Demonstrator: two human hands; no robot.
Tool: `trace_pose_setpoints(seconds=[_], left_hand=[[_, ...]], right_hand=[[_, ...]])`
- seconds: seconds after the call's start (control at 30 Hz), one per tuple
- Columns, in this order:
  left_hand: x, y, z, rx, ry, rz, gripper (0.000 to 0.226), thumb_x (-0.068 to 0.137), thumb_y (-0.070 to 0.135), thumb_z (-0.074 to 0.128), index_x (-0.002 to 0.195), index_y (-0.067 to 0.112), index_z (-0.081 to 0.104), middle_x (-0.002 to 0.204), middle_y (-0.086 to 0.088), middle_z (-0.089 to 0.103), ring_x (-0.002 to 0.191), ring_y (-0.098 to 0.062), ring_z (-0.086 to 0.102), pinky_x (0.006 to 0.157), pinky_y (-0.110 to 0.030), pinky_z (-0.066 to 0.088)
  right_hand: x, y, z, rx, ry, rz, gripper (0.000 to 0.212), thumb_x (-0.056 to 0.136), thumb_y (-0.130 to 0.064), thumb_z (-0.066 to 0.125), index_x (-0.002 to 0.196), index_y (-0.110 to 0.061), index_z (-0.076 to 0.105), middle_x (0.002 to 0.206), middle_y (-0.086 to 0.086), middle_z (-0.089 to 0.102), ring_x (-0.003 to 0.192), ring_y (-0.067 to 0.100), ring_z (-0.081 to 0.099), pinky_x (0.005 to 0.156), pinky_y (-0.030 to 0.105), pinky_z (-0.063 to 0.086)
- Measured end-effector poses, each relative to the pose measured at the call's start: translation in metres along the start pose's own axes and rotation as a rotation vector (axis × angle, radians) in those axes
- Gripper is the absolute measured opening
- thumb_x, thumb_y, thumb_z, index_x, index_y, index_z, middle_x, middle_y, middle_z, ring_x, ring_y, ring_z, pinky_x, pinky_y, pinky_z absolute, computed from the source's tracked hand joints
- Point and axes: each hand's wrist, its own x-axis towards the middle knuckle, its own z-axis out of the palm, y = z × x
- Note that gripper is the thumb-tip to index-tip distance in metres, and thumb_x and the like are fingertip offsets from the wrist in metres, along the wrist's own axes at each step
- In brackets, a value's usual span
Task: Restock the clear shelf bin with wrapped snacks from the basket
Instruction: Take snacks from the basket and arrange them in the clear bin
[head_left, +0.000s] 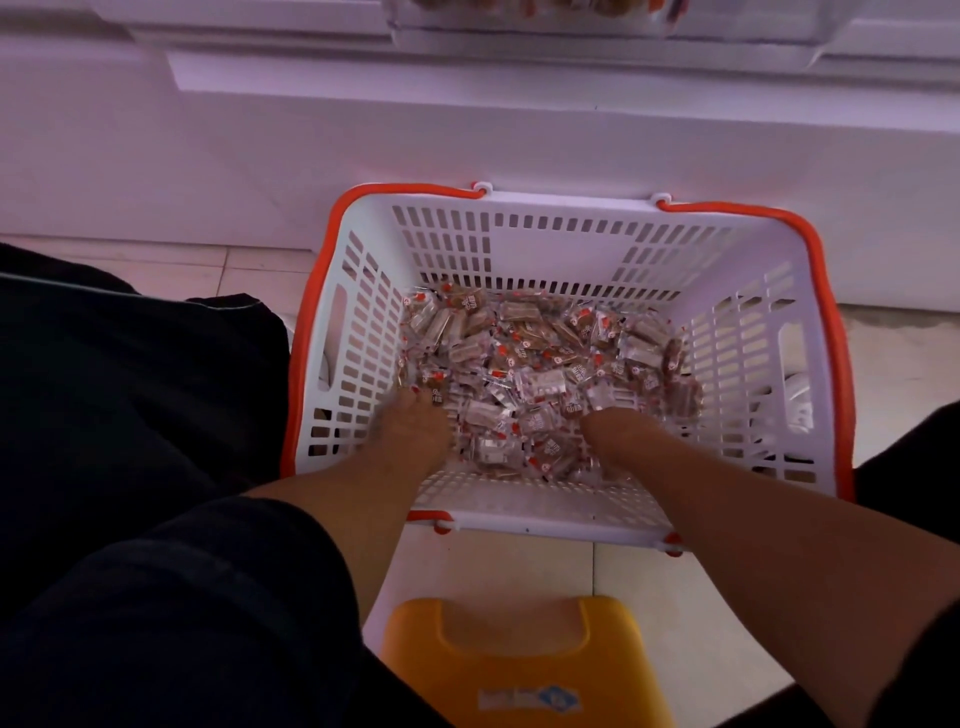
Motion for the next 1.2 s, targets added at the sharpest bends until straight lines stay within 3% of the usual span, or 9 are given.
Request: trace_pose_setpoints(seconds=[0.1,0.27,0.4,0.6,0.73,0.8,0.97,1.07,1.2], left_hand=[[0.003,-0.006,0.001,0.016,-0.026,-0.062,0.054,0.092,0.029,0.058,0.142,0.011,0.047,0.159,-0.021,0.019,0.144,-0.044,0.016,0.118,-0.054,0.02],[0.004,-0.005,0.001,0.002,-0.118,-0.015,0.041,0.094,0.019,0.054,0.133,0.007,0.056,0.137,-0.015,0.054,0.127,-0.034,0.048,0.107,-0.046,0.044],[0.001,-0.003,-0.004,-0.12,-0.178,-0.001,0.035,0.092,0.017,0.063,0.126,0.007,0.064,0.124,-0.012,0.064,0.111,-0.028,0.062,0.098,-0.039,0.052],[-0.002,-0.002,-0.025,-0.598,-0.093,0.138,0.037,0.096,0.036,0.06,0.064,0.017,0.054,0.065,-0.002,0.045,0.062,-0.018,0.045,0.058,-0.027,0.037],[-0.021,-0.002,-0.059,-0.986,-0.087,0.209,0.042,0.095,0.053,0.055,0.112,0.018,0.072,0.118,-0.004,0.067,0.104,-0.028,0.065,0.093,-0.041,0.051],[-0.036,-0.004,-0.085,-1.099,-0.055,0.225,0.044,0.093,0.056,0.053,0.109,0.02,0.073,0.132,-0.017,0.06,0.117,-0.039,0.059,0.102,-0.051,0.047],[-0.079,-0.027,-0.169,-1.19,0.016,0.337,0.031,0.09,0.047,0.061,0.079,0.021,0.073,0.092,-0.011,0.073,0.098,-0.037,0.07,0.097,-0.054,0.053],[-0.111,-0.036,-0.215,-1.097,0.032,0.472,0.032,0.1,0.023,0.059,0.069,0.014,0.062,0.064,0.0,0.057,0.072,-0.022,0.068,0.091,-0.052,0.056],[-0.165,-0.043,-0.267,-0.718,0.232,0.586,0.024,0.093,0.024,0.068,0.114,0.014,0.065,0.087,-0.009,0.062,0.073,-0.019,0.064,0.078,-0.043,0.059]], right_hand=[[-0.008,0.008,0.0,-0.06,-0.013,0.063,0.039,0.085,-0.007,0.061,0.124,-0.008,0.059,0.128,0.013,0.063,0.118,0.031,0.061,0.094,0.043,0.053],[-0.015,-0.001,-0.019,0.046,-0.131,0.016,0.032,0.082,-0.018,0.076,0.112,-0.01,0.071,0.114,0.006,0.069,0.098,0.02,0.066,0.075,0.024,0.05],[-0.017,-0.009,-0.024,0.139,-0.203,-0.01,0.032,0.079,-0.002,0.075,0.11,-0.007,0.073,0.109,0.011,0.07,0.094,0.026,0.069,0.071,0.029,0.057],[-0.023,-0.008,-0.047,0.457,-0.132,-0.008,0.027,0.079,-0.01,0.078,0.099,0.006,0.072,0.087,0.016,0.074,0.068,0.023,0.071,0.059,0.028,0.058],[-0.042,-0.006,-0.093,0.88,-0.055,-0.1,0.012,0.087,-0.005,0.07,0.095,0.003,0.067,0.077,0.011,0.065,0.058,0.014,0.06,0.054,0.026,0.055],[-0.058,-0.004,-0.114,1.164,-0.057,-0.158,0.011,0.087,-0.001,0.069,0.096,-0.004,0.065,0.077,0.007,0.063,0.061,0.011,0.061,0.056,0.023,0.056],[-0.116,0.016,-0.176,1.344,-0.042,-0.327,0.026,0.09,-0.002,0.065,0.116,-0.005,0.059,0.079,0.008,0.064,0.065,0.012,0.063,0.059,0.023,0.055],[-0.158,0.021,-0.216,1.257,0.006,-0.395,0.021,0.092,-0.006,0.064,0.112,-0.011,0.063,0.082,0.006,0.062,0.068,0.011,0.061,0.058,0.021,0.053],[-0.212,0.023,-0.258,1.044,0.13,-0.46,0.028,0.091,-0.003,0.064,0.119,-0.002,0.062,0.086,0.005,0.061,0.071,0.009,0.056,0.06,0.018,0.049]])
